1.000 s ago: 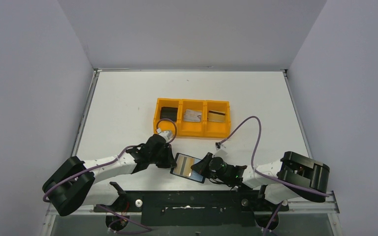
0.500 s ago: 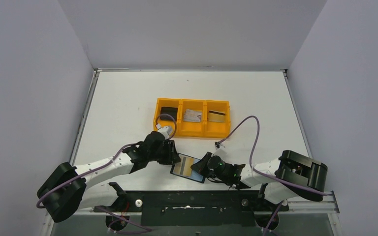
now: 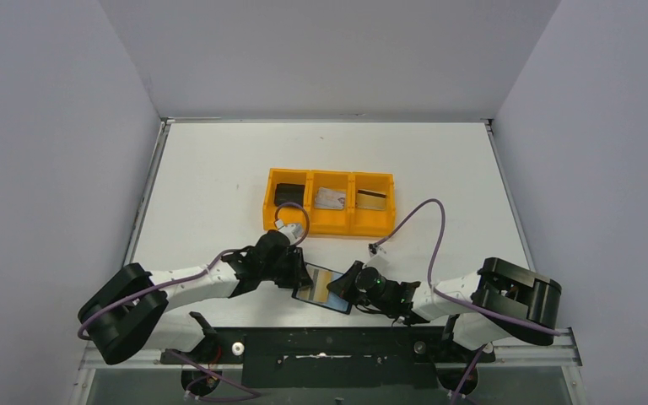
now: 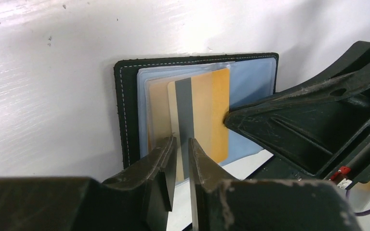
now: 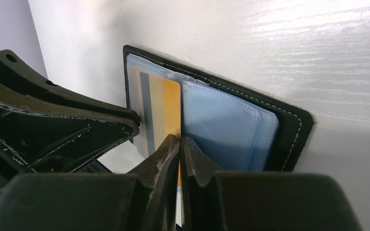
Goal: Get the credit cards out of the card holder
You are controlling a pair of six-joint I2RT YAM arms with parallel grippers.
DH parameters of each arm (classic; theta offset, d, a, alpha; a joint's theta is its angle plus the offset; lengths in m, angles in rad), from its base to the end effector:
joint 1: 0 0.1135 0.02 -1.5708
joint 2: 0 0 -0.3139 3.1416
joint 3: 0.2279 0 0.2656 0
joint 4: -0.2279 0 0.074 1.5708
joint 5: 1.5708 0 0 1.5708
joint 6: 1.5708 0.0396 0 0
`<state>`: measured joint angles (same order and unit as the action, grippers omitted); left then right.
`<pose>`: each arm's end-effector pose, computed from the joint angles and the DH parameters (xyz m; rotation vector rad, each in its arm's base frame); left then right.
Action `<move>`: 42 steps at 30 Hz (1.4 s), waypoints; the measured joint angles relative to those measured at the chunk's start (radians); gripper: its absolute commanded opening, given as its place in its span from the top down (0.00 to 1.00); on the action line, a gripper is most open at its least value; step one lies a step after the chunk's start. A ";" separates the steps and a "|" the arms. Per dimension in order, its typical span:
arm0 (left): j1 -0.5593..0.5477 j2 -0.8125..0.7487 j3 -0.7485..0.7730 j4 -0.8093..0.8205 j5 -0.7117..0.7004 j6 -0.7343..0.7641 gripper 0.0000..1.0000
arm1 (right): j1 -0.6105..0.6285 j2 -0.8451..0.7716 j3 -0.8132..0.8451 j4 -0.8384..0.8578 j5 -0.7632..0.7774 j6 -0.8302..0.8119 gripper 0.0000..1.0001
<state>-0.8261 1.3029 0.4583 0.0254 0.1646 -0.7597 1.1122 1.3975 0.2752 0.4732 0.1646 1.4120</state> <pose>0.1516 -0.1741 0.1800 0.1701 2.5842 -0.8774 0.1042 0.1964 0.1472 0.4725 2.4457 1.1149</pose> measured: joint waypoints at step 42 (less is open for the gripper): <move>-0.016 -0.006 -0.004 -0.014 -0.047 0.003 1.00 | -0.005 0.010 -0.075 0.168 0.015 0.053 0.74</move>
<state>-0.8425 1.2968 0.4541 0.0116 0.1173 -0.7563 1.1069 1.4078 0.2005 0.6411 0.1799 1.4651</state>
